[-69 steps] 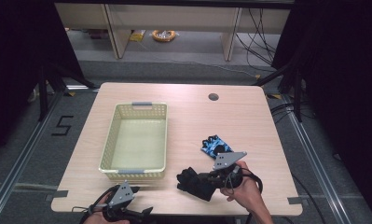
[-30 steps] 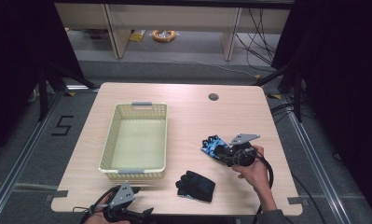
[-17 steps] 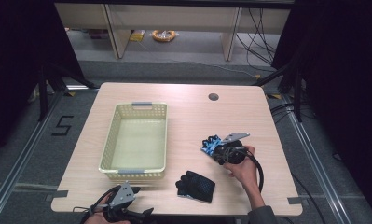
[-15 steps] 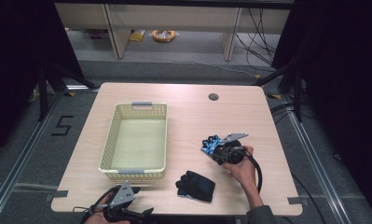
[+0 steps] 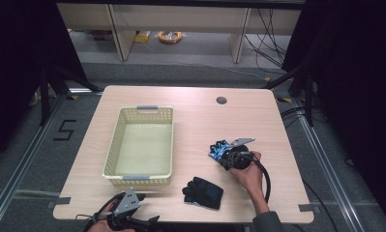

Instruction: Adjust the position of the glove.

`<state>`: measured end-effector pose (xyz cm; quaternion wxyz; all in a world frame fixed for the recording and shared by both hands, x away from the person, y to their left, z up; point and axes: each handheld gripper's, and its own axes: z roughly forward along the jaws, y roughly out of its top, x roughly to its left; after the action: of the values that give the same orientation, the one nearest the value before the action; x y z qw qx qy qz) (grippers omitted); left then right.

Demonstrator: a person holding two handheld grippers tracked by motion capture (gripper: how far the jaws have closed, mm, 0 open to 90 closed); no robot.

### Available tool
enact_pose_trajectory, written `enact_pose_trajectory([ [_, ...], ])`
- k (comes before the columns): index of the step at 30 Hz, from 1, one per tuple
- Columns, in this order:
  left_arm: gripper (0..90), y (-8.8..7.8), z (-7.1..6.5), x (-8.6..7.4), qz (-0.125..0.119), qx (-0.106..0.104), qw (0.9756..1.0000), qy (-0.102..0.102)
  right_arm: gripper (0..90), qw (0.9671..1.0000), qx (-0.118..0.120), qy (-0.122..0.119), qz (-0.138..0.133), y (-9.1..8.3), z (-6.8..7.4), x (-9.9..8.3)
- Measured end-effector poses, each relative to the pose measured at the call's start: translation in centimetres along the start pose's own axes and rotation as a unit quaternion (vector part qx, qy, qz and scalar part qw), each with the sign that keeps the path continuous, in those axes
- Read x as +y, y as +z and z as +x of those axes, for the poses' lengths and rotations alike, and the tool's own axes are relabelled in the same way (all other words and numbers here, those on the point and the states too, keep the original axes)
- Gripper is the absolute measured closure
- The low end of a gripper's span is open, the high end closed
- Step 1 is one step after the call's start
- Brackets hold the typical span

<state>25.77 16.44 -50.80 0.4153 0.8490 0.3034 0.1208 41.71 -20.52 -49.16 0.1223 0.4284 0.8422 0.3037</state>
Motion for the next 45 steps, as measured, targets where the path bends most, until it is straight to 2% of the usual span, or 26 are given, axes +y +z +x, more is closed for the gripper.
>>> enact_pose_trajectory([
  [4,16.3,-0.3,0.2,0.1,0.008,-0.006,0.9999,0.005,60.3,1.0000,0.001,-0.001,0.001,0.0,-0.1,0.0],
  [5,16.3,-0.1,0.0,0.0,-0.002,-0.010,0.9999,-0.012,60.2,1.0000,0.002,-0.001,0.001,0.0,-0.1,0.0],
  [7,16.3,-0.1,0.1,0.0,0.008,-0.006,0.9999,-0.007,60.1,1.0000,0.001,-0.008,-0.003,0.1,-0.2,-0.1],
  [8,16.3,-0.2,0.2,0.0,0.009,-0.007,0.9999,0.004,60.2,1.0000,0.000,-0.004,-0.006,0.1,-0.2,-0.1],
  [12,16.3,-0.3,0.3,0.1,0.016,-0.014,0.9997,0.008,61.1,0.9999,0.003,0.004,-0.009,0.1,-0.2,-0.2],
  [14,16.3,-0.2,0.1,0.0,0.009,-0.007,0.9999,-0.007,61.9,1.0000,0.003,0.000,-0.003,0.1,-0.3,-0.2],
  [17,16.3,-0.1,0.1,0.0,0.002,-0.008,0.9999,-0.009,63.1,1.0000,-0.001,-0.003,-0.006,0.2,-0.3,-0.3],
  [18,16.3,-0.1,0.1,0.0,0.005,-0.017,0.9998,-0.006,63.9,0.9999,-0.002,-0.009,-0.008,0.3,-0.4,-0.4],
  [19,16.3,-0.1,0.0,0.0,0.002,-0.015,0.9998,-0.012,64.9,1.0000,0.003,-0.004,-0.003,0.1,-0.4,-0.4],
  [20,16.3,-0.1,0.0,0.0,0.009,-0.023,0.9995,-0.020,65.7,0.9997,-0.001,-0.022,-0.015,0.3,-0.8,-0.4],
  [21,16.3,0.0,-0.1,-0.1,0.001,-0.016,0.9997,-0.021,66.5,0.9999,0.000,-0.008,-0.012,0.3,-0.6,-0.5],
  [23,16.3,-0.1,0.1,0.0,0.006,-0.014,0.9999,-0.002,70.5,1.0000,0.001,-0.008,-0.004,0.1,-0.6,-0.5],
  [25,16.3,-0.1,0.1,0.0,0.006,-0.013,0.9999,-0.003,75.9,0.9992,-0.004,-0.038,-0.015,0.3,-0.9,-0.6],
  [26,16.3,-0.2,0.3,0.0,0.011,-0.009,0.9999,0.004,79.4,0.9996,0.005,-0.025,-0.008,0.2,-0.7,-0.6],
  [27,16.3,0.0,0.0,-0.1,0.004,-0.007,0.9998,-0.019,81.6,0.9993,0.003,-0.035,-0.012,0.3,-0.9,-0.7],
  [28,16.3,-0.1,0.2,0.0,0.008,-0.007,0.9999,-0.003,83.4,0.9991,0.007,-0.039,-0.015,0.4,-0.9,-0.8],
  [29,16.3,0.0,0.0,0.0,0.000,-0.012,0.9996,-0.025,84.9,0.9990,0.011,-0.041,-0.016,0.4,-1.1,-0.8],
  [30,16.3,0.0,0.0,0.0,0.000,-0.014,0.9996,-0.027,85.8,0.9993,0.018,-0.029,-0.015,0.3,-1.0,-0.9],
  [34,16.3,-0.1,0.2,0.0,0.005,-0.006,1.0000,-0.004,87.1,0.9989,0.018,-0.037,-0.021,0.3,-1.2,-1.0],
  [35,16.3,0.0,0.1,-0.1,0.004,-0.004,0.9999,-0.016,87.3,0.9990,0.020,-0.038,-0.009,-0.1,-1.2,-0.8],
  [36,16.3,-0.1,0.1,0.0,0.006,-0.008,0.9998,-0.016,87.4,0.9988,0.015,-0.043,-0.019,-0.1,-1.2,-0.8],
  [37,16.3,-0.3,0.3,0.0,0.016,-0.010,0.9998,0.003,87.5,0.9986,0.016,-0.049,-0.016,-0.3,-1.2,-0.7],
  [41,16.3,-0.3,0.3,0.0,0.008,-0.005,0.9999,0.006,87.5,0.9972,0.011,-0.057,-0.048,-1.2,-1.5,-0.3],
  [42,16.3,-0.2,0.2,-0.1,0.008,-0.004,0.9999,-0.009,87.5,0.9968,0.012,-0.061,-0.051,-1.5,-1.6,-0.3],
  [43,16.3,-0.2,0.1,-0.1,0.006,-0.006,0.9999,-0.010,87.5,0.9970,0.014,-0.063,-0.043,-2.0,-1.7,-0.1],
  [45,16.3,-0.2,0.1,-0.1,0.007,-0.005,0.9999,-0.009,87.6,0.9972,0.017,-0.051,-0.052,-2.6,-1.8,-0.1],
])
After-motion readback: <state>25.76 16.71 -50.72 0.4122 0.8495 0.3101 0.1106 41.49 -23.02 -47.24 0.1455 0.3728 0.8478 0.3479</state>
